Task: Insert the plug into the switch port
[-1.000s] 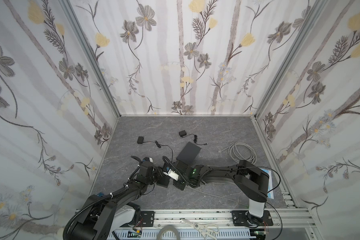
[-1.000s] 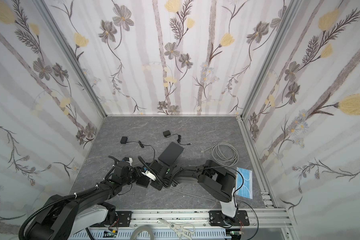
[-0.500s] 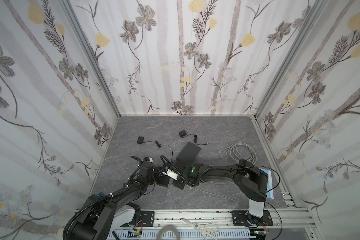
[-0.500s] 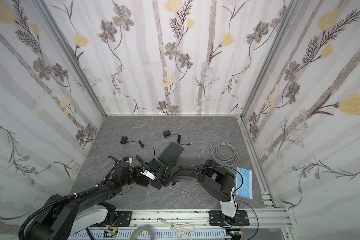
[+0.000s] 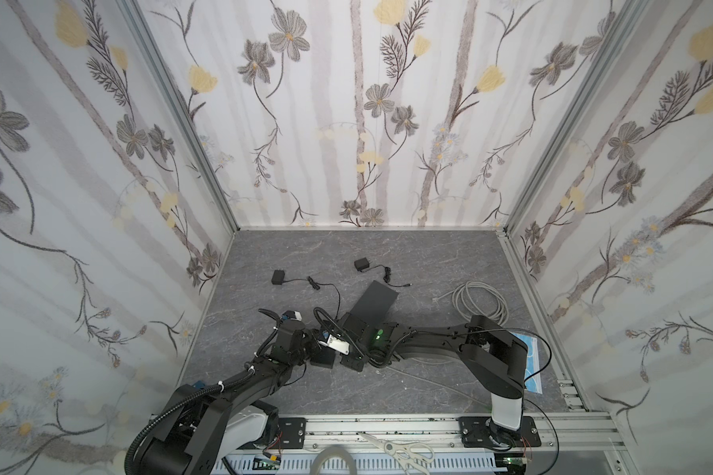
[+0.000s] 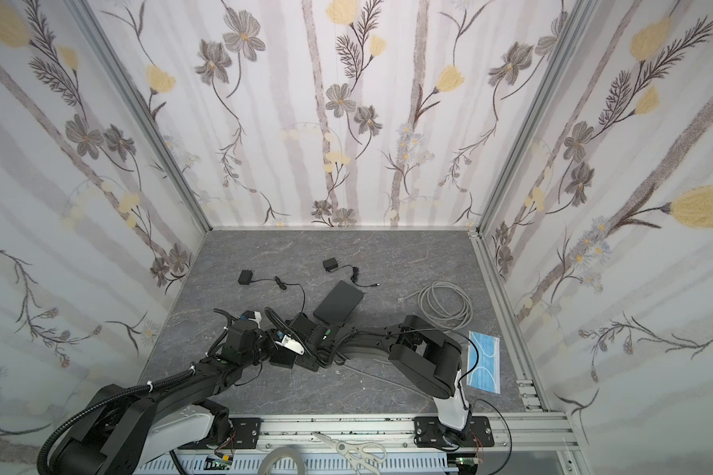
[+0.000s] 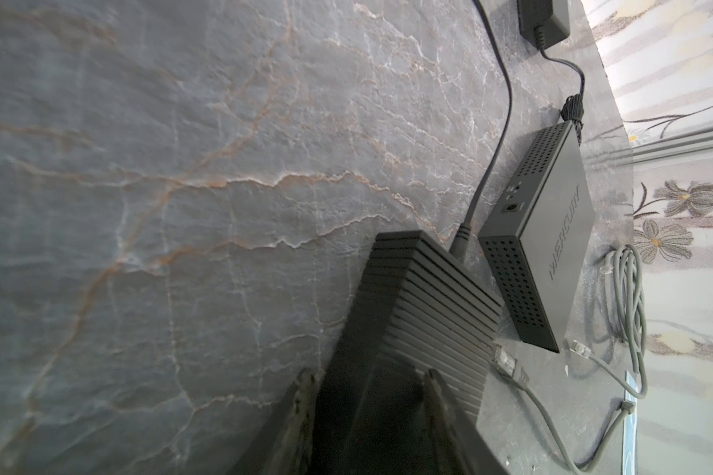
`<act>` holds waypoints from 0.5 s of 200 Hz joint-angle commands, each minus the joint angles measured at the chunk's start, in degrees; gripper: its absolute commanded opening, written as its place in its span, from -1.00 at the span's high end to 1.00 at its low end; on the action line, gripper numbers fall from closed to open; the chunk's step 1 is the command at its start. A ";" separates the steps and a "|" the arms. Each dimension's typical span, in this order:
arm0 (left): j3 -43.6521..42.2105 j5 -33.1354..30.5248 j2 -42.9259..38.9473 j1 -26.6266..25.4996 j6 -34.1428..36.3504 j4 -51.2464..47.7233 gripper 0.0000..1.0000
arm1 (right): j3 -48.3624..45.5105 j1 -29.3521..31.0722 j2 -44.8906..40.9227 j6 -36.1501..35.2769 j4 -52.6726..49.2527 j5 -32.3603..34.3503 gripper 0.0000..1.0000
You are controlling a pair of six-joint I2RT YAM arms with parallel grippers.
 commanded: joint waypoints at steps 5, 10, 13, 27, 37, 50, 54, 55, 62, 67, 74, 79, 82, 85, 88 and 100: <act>-0.37 6.72 0.34 -1.03 -2.10 -6.76 0.12 | 2.17 0.19 1.20 -0.34 14.75 -1.51 1.00; -0.41 6.74 0.25 -1.17 -2.36 -6.73 0.13 | 2.48 0.12 1.38 -0.28 14.65 -1.56 1.00; -0.45 6.74 0.18 -1.32 -2.47 -6.60 0.13 | 2.66 0.11 1.46 -0.34 14.65 -1.65 1.00; -0.76 6.66 -0.17 -1.94 -3.31 -6.20 0.13 | 3.79 0.06 1.82 -0.44 14.65 -2.07 1.00; -0.89 6.48 -0.51 -2.67 -3.96 -5.92 0.13 | 4.44 0.03 2.00 -0.63 14.83 -2.48 1.00; -1.16 6.22 -0.78 -3.60 -4.88 -5.32 0.13 | 5.26 -0.02 2.31 -1.19 15.47 -3.41 1.00; -1.24 6.17 -0.89 -3.91 -5.16 -4.99 0.13 | 5.51 -0.06 2.36 -1.38 15.72 -3.72 1.00; -1.24 6.24 -0.89 -4.00 -5.19 -4.91 0.13 | 5.53 -0.06 2.36 -1.43 15.80 -3.88 1.00; -1.34 6.51 -0.79 -4.61 -5.56 -4.22 0.13 | 5.76 -0.12 2.43 -1.87 16.43 -4.60 1.00; -1.32 6.69 -0.73 -5.07 -5.79 -3.66 0.12 | 5.76 -0.15 2.36 -2.17 17.07 -5.23 1.00; -1.33 7.07 -0.55 -5.61 -6.16 -2.77 0.12 | 5.66 -0.19 2.20 -2.49 18.20 -6.13 1.00; -1.34 7.33 -0.39 -5.97 -6.35 -2.09 0.12 | 5.56 -0.15 2.12 -2.60 18.77 -6.46 1.00; -1.34 7.55 -0.30 -6.17 -6.49 -1.63 0.12 | 5.55 -0.11 2.04 -2.67 19.16 -6.68 1.00; -1.34 7.68 -0.20 -6.39 -6.58 -1.21 0.12 | 5.39 -0.14 1.88 -2.77 19.57 -7.02 1.00; -1.34 7.90 -0.07 -6.59 -6.69 -0.72 0.12 | 5.36 -0.17 1.84 -2.90 20.00 -7.34 1.00; -1.64 8.69 0.22 -7.17 -7.05 1.18 0.12 | 5.04 -0.14 1.59 -3.44 21.24 -8.54 1.00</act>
